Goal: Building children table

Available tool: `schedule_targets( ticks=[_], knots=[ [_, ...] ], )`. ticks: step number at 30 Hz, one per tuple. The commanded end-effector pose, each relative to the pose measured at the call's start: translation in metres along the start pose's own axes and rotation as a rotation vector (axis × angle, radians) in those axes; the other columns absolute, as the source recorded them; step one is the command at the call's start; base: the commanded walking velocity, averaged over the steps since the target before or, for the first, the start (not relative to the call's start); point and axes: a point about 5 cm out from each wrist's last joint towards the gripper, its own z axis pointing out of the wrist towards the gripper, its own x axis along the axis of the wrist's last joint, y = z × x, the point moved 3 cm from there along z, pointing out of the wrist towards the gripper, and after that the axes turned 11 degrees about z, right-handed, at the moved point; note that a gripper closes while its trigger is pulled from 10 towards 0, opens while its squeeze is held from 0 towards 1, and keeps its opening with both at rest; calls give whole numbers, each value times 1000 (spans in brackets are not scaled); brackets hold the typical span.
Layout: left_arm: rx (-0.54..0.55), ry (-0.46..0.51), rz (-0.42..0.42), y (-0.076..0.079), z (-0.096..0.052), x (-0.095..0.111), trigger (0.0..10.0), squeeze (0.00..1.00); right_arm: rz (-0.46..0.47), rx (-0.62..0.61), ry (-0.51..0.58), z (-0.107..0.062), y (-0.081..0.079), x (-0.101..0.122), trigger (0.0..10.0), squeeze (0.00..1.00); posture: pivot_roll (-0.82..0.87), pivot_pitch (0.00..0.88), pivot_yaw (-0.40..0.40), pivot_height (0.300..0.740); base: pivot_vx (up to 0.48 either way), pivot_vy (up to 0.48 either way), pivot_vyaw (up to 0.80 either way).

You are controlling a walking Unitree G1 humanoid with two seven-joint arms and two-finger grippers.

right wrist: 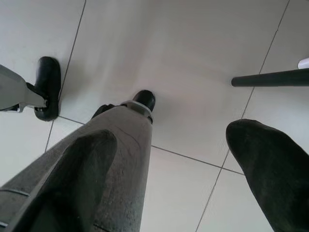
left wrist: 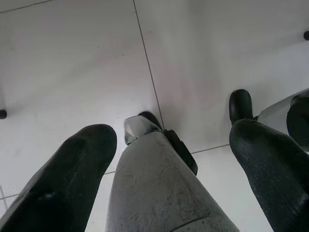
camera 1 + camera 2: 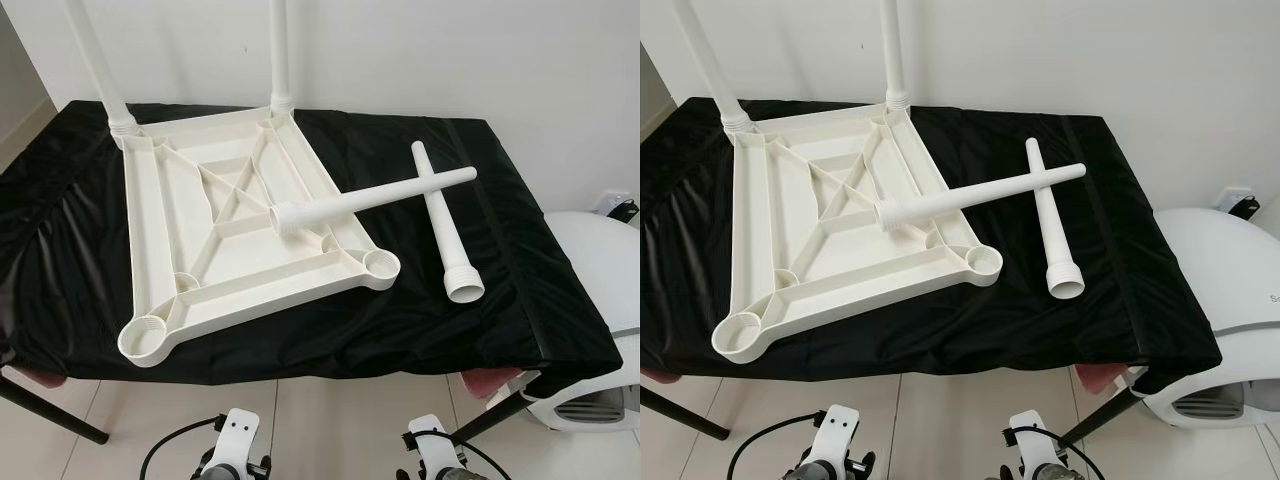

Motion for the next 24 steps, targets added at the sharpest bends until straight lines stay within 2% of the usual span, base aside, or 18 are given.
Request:
schedule_targets(
  ticks=[1, 12, 16, 24],
  knots=[
    [-31, -55, 15, 2, -3, -16, 10000, 0, 1, 11, -10, 1, -5, -3, 10000, 0, 3, 0, 31, 740, 0, 0, 0],
    [-40, -62, 45, -2, -3, -17, 10000, 0, 19, 9, 6, 1, -7, 0, 10000, 0, -49, 0, 66, 740, 0, 0, 0],
    [-53, -55, 63, -1, -2, -13, 10000, 0, 45, -10, 24, 1, -2, 4, 10000, 0, -89, 0, 77, 740, 0, 0, 0],
    [-41, -47, 40, -6, -1, -10, 10000, 0, 54, -17, 34, 1, -2, 8, 10000, 0, -101, 0, 81, 740, 0, 0, 0]
  ],
)
